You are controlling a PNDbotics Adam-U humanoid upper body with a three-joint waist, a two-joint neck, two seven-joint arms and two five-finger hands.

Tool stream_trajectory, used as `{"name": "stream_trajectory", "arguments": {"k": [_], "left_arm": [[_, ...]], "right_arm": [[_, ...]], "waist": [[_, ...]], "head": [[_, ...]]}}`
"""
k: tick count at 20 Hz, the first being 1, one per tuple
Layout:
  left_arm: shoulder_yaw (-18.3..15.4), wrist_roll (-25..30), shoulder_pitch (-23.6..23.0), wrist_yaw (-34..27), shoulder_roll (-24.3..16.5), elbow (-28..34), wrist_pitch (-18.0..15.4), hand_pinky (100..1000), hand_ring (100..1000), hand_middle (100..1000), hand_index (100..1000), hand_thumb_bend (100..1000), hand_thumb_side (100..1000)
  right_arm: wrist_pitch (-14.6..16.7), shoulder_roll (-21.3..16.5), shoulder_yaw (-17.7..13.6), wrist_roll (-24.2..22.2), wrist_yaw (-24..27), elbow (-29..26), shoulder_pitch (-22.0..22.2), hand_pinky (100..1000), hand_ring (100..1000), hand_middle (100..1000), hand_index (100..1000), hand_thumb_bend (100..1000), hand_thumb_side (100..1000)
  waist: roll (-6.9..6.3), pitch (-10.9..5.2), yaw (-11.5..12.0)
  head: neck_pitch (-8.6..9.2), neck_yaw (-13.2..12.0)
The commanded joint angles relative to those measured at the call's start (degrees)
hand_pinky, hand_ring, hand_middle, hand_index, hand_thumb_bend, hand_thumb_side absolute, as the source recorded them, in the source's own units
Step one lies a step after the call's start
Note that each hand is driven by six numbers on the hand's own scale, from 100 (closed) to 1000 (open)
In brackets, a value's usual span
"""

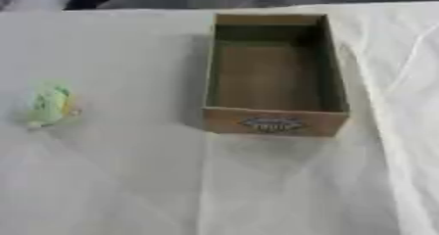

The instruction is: Pick up objects on the table and place them in the box.

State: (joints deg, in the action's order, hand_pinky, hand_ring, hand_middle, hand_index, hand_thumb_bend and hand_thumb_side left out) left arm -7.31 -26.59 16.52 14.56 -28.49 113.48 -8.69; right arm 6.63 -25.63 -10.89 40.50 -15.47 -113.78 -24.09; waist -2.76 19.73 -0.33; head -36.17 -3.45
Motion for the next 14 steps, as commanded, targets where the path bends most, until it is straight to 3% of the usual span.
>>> {"name": "stream_trajectory", "arguments": {"k": [1,8,14], "left_arm": [[0.3,2.7,1.8,6.4,-7.1,1.1,5.0,563,568,653,882,100,1000],[3.4,12.6,5.6,21.1,-16.5,1.1,16.0,585,604,676,879,100,1000],[6.2,26.3,7.4,26.8,-23.3,1.1,19.2,629,681,715,895,100,1000]], "right_arm": [[-0.1,-1.9,-0.3,-0.3,0.1,-0.8,-0.1,794,836,690,748,100,1000],[-0.1,-2.3,-0.1,-0.5,0.2,-0.8,0.1,794,835,690,748,100,1000],[-0.1,-2.6,0.1,-0.8,0.3,-0.8,0.2,794,835,689,748,100,1000]], "waist": [[0.01,-1.47,0.0],[-0.28,-2.15,-0.1],[-0.57,-2.57,-0.1]], "head": [[-0.39,-0.1],[-0.52,0.0],[-0.76,0.7]]}}
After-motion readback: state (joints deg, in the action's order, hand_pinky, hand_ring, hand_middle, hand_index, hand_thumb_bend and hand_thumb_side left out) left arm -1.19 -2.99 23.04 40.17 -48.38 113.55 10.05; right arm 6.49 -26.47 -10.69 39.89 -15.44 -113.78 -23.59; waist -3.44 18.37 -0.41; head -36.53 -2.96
